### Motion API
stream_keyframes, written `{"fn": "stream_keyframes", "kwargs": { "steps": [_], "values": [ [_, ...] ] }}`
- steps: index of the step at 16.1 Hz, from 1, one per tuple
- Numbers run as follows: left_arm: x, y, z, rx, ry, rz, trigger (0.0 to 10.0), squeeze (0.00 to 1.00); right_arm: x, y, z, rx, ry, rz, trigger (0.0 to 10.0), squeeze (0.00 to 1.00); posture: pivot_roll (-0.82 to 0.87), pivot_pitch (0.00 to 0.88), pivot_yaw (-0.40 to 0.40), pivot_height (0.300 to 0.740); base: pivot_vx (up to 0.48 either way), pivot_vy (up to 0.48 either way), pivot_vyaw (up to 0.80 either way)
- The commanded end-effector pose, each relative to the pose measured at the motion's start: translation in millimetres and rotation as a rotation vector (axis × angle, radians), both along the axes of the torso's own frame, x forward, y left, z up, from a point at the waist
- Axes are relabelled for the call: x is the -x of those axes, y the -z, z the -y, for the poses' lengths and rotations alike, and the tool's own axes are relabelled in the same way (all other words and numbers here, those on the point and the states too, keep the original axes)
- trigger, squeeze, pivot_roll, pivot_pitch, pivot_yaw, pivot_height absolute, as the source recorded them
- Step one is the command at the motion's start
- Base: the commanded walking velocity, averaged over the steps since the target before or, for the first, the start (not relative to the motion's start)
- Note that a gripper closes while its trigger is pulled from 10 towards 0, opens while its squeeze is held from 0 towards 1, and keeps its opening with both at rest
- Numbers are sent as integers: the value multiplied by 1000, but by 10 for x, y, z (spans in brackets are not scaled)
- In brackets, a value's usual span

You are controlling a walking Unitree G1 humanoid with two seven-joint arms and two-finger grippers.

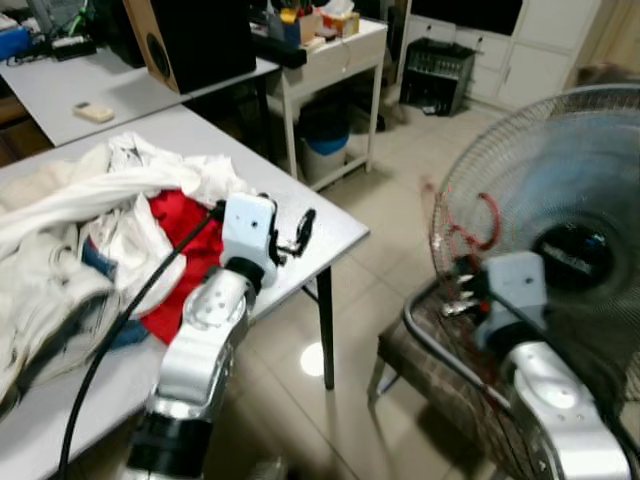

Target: Hang hanger

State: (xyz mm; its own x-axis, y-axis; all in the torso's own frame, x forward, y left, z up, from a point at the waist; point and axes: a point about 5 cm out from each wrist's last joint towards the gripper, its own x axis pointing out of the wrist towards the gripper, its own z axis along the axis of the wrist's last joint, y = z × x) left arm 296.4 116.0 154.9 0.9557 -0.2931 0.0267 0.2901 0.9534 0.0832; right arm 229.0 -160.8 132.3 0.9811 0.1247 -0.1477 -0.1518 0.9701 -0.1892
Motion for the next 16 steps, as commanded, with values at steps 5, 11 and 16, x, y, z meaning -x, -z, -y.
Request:
{"fn": "stream_keyframes", "kwargs": {
  "steps": [5, 11, 16],
  "values": [
    [-116, -101, -131, -20, -108, 33, 10000, 0, 24, -8, -121, 36, -122, -3, 10000, 0, -81, 30, 31, 740, 143, 0, 693],
    [-285, -137, -172, -91, -86, 25, 10000, 247, -42, -71, -105, 34, -93, 51, 10000, 0, -81, 19, 40, 740, 0, 0, 0],
    [-617, -92, -170, -363, -28, -30, 10000, 616, -132, -119, -14, 20, 0, 90, 10000, 0, -79, 0, 52, 740, 0, 0, 0]
  ]
}}
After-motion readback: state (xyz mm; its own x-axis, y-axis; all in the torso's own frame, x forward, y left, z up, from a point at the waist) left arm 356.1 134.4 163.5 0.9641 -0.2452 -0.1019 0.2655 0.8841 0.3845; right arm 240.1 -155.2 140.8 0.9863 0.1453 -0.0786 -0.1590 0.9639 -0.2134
